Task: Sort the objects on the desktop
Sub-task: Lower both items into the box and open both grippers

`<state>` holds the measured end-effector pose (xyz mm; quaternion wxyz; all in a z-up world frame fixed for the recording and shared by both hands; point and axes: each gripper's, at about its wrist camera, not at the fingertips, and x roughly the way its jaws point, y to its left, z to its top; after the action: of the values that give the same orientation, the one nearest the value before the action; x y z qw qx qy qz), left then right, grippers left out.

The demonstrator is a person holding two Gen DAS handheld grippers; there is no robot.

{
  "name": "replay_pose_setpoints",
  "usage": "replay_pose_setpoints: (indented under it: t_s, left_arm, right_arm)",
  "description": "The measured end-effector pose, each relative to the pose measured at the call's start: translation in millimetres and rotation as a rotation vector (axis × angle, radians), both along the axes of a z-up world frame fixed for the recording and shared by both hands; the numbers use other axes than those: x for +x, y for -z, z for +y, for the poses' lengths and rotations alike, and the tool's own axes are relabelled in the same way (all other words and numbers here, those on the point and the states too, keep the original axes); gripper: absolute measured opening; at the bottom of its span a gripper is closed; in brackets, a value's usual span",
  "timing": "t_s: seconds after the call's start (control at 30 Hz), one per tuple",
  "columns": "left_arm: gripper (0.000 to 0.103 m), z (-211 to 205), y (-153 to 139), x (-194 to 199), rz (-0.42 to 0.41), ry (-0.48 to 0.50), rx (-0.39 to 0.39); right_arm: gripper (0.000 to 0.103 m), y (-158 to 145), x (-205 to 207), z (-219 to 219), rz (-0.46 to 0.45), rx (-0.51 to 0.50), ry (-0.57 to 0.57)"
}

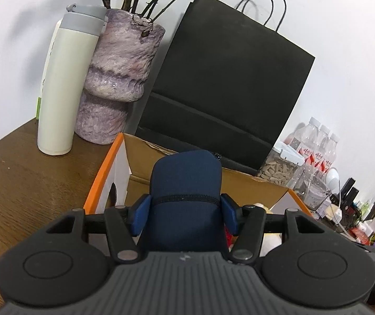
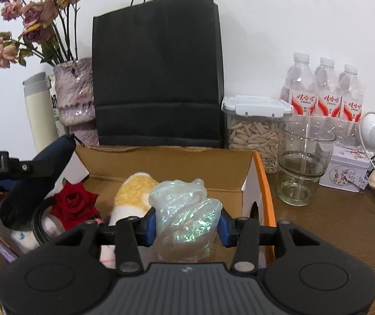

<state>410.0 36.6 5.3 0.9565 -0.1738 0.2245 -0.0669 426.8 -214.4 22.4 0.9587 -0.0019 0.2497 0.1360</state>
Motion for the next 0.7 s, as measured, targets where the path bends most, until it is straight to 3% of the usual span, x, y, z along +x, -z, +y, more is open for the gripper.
replay_pose_setpoints:
  t_s: [0.07, 0.13, 0.17, 0.2, 0.23, 0.3, 0.53, 0.7]
  left_arm:
    - [0.061, -3.3, -0.3, -1.1, -0.006, -0.006, 0.025]
    - [0.065, -6.1, -0.8, -2.3, -0.005, -0.020, 0.050]
    - [0.075, -7.1, -1.8, -3.9, -0.017, -0.030, 0.060]
    - [0.092, -8.3, -3.6, -6.0, -0.030, -0.042, 0.071]
    - [0.101, -9.7, -5.6, -8.8, -0.046, -0.053, 0.080]
    - [0.103, -14.7, -9.1, -17.0, -0.097, -0.077, 0.114]
    - [0.103, -43.8, -11.9, -44.6, -0.179, -0.085, 0.321]
    - [0.103, -51.5, -9.9, -64.3, -0.190, -0.086, 0.373]
  right_arm:
    - [0.051, 1.7, 0.0, 0.5, 0.005, 0.000, -0.005]
    - [0.064, 1.9, -0.3, -0.1, 0.006, 0.008, -0.005]
    - [0.068, 1.1, -0.9, -0.6, 0.003, 0.014, -0.003]
    - [0.080, -0.5, -2.0, -1.2, -0.001, 0.025, -0.004]
    - [0.094, -2.0, -3.0, -2.5, -0.005, 0.040, -0.004]
    - [0.103, -6.0, -5.0, -5.2, -0.011, 0.069, -0.005]
    - [0.103, -14.0, -14.6, -4.3, -0.013, 0.081, -0.018]
    - [0.103, -15.2, -34.9, 0.5, -0.046, 0.045, -0.023]
